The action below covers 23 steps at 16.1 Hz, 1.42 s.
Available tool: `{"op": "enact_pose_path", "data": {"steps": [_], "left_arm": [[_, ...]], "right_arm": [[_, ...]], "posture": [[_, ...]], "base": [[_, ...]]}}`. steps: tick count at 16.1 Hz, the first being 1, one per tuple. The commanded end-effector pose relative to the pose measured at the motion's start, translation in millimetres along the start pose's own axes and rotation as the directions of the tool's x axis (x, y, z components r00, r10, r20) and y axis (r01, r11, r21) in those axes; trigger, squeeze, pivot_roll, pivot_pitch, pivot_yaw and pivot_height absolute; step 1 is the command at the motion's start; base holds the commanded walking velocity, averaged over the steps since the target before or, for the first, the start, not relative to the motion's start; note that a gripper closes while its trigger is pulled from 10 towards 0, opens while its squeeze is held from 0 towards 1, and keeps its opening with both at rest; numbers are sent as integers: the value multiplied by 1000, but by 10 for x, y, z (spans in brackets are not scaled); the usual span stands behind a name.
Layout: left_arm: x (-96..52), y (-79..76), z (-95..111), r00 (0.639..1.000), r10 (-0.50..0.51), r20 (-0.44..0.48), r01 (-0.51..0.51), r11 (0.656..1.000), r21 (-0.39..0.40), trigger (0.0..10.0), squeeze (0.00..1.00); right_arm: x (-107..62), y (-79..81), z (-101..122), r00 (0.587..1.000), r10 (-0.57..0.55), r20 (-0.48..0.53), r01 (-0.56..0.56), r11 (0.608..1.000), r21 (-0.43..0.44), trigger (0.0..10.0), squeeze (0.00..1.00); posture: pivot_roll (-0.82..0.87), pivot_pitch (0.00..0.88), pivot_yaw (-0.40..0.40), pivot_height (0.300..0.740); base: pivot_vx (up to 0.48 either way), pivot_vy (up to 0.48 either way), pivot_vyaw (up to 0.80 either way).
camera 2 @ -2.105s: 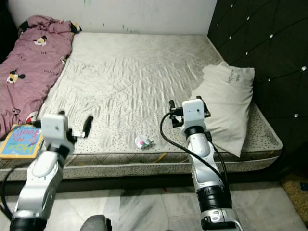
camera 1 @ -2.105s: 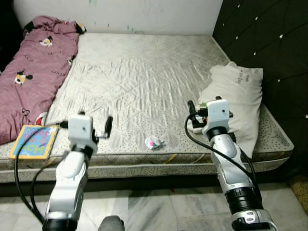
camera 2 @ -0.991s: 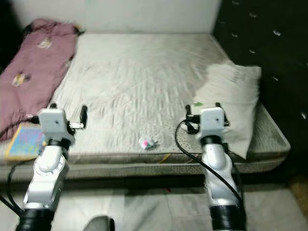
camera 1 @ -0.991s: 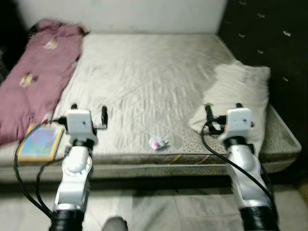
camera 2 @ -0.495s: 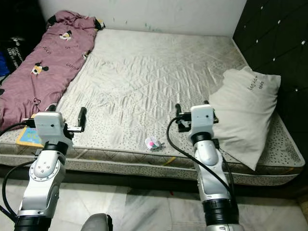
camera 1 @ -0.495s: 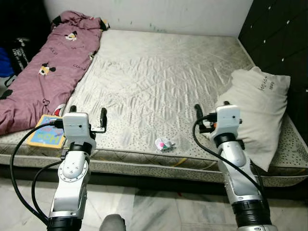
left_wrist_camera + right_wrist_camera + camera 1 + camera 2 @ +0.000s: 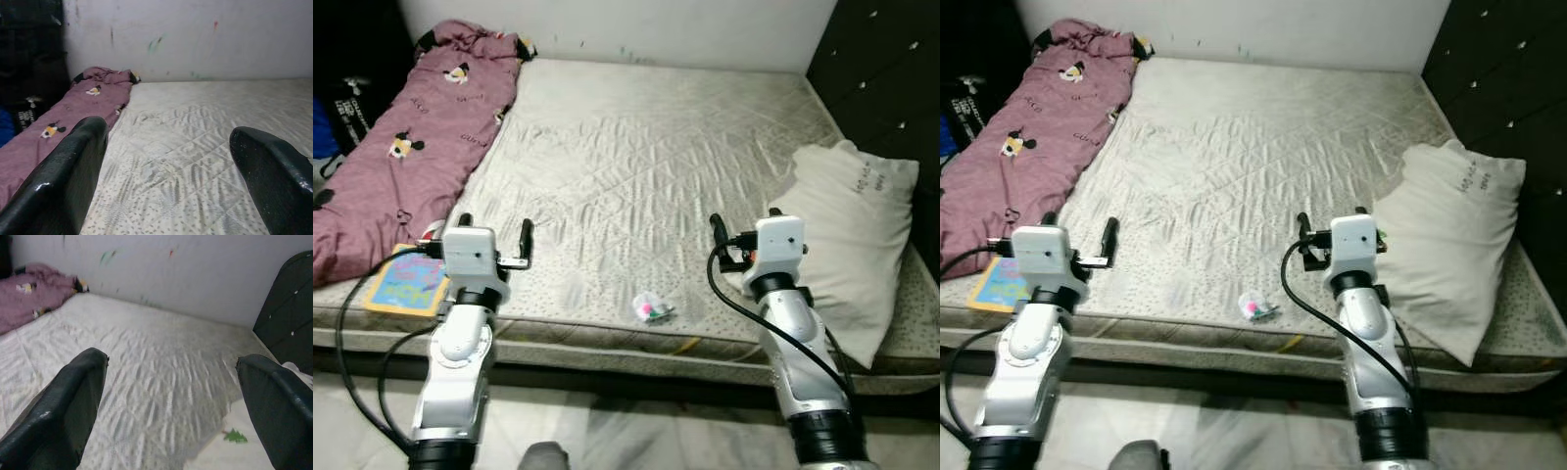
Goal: Clean up the room
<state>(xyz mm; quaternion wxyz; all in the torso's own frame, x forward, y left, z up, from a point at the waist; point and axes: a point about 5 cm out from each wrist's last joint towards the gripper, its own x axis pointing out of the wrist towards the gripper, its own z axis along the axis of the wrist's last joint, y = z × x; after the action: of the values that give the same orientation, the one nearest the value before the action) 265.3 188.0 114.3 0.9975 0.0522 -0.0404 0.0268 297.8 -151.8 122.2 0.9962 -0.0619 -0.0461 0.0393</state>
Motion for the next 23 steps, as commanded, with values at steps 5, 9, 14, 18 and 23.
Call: {"op": "enact_pose_path", "data": {"steps": [5, 9, 14, 18, 23], "left_arm": [[46, -87, 59, 999, -32, 18, 33, 999, -11, 10000, 0], [45, -94, 60, 999, -32, 14, 32, 999, -14, 10000, 0], [64, -53, 34, 1000, 17, -12, -18, 999, -34, 10000, 0], [73, -70, 37, 1000, 12, -13, -12, 999, -31, 10000, 0], [63, -49, 21, 999, 29, -25, -30, 998, -56, 10000, 0]], "right_arm": [[-28, -142, -41, 999, -44, -20, 44, 999, -13, 10000, 0], [-29, -147, -44, 999, -44, -21, 44, 999, -11, 10000, 0], [-18, -137, -52, 999, -37, -28, 37, 999, -6, 10000, 0], [-15, -120, -45, 999, -21, -24, 21, 999, -35, 10000, 0], [-21, -111, -57, 999, -20, -29, 19, 1000, -22, 10000, 0]], "posture": [[35, 0, -53, 740], [35, 0, -54, 740], [38, 0, -56, 740], [34, 0, -58, 740], [40, 0, -56, 740]], "base": [[313, 0, 0], [297, 0, 0], [52, 0, 0], [0, 0, 400], [0, 0, 720]]}}
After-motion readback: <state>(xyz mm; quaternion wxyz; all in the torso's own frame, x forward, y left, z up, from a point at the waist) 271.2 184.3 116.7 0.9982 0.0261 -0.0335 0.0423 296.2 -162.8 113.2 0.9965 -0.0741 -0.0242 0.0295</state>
